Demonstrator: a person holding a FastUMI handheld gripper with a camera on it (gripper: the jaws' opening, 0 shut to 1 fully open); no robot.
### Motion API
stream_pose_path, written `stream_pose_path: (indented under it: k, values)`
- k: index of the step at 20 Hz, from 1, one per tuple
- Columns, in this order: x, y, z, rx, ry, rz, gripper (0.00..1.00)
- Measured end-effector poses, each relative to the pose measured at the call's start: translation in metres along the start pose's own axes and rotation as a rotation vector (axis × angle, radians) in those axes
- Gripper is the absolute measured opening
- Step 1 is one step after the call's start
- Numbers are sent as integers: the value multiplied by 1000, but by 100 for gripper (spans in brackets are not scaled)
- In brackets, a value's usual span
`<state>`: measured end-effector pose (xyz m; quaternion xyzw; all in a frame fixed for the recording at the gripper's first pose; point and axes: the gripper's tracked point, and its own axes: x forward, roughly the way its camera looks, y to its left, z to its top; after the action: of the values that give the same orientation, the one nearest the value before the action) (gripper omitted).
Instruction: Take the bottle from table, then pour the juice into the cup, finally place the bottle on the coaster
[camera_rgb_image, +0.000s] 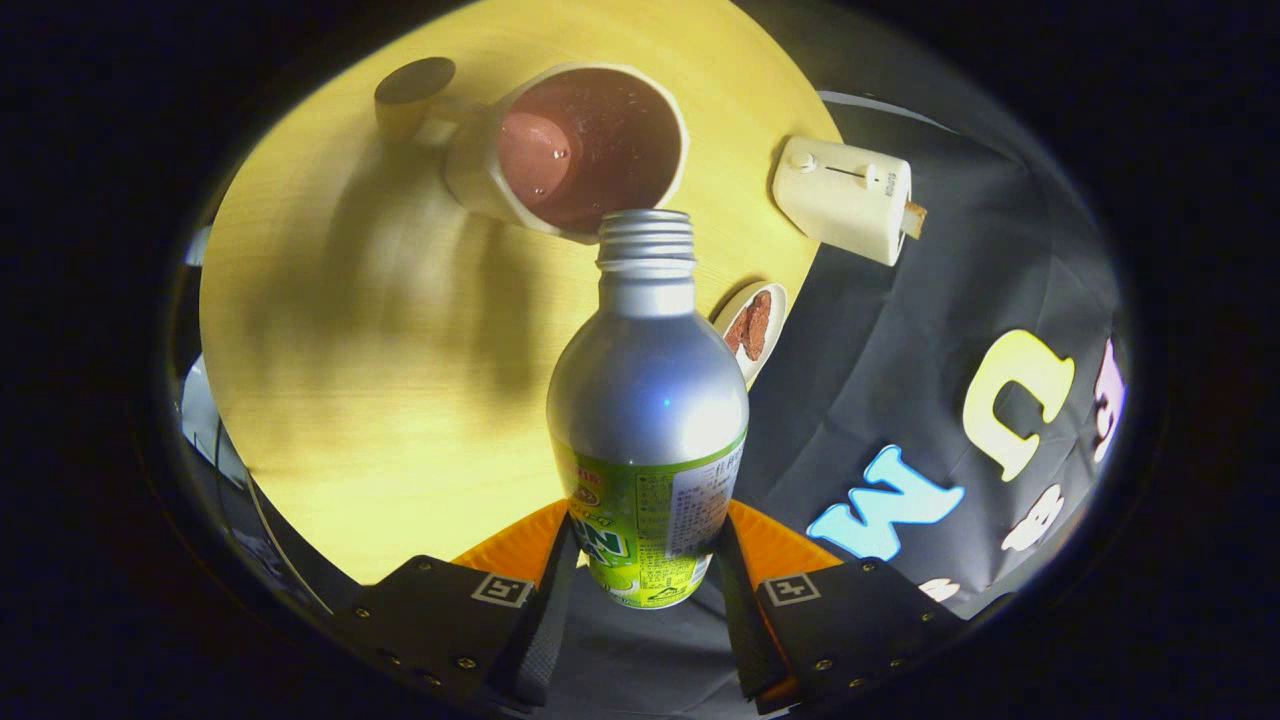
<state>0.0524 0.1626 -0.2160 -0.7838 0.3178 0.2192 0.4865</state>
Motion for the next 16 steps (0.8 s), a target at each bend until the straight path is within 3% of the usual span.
stream_pose_path:
  k: [11, 16]
  values:
    - [8, 38, 13, 279, -176, 70, 69]
    - [13, 56, 19, 477, -262, 153, 71]
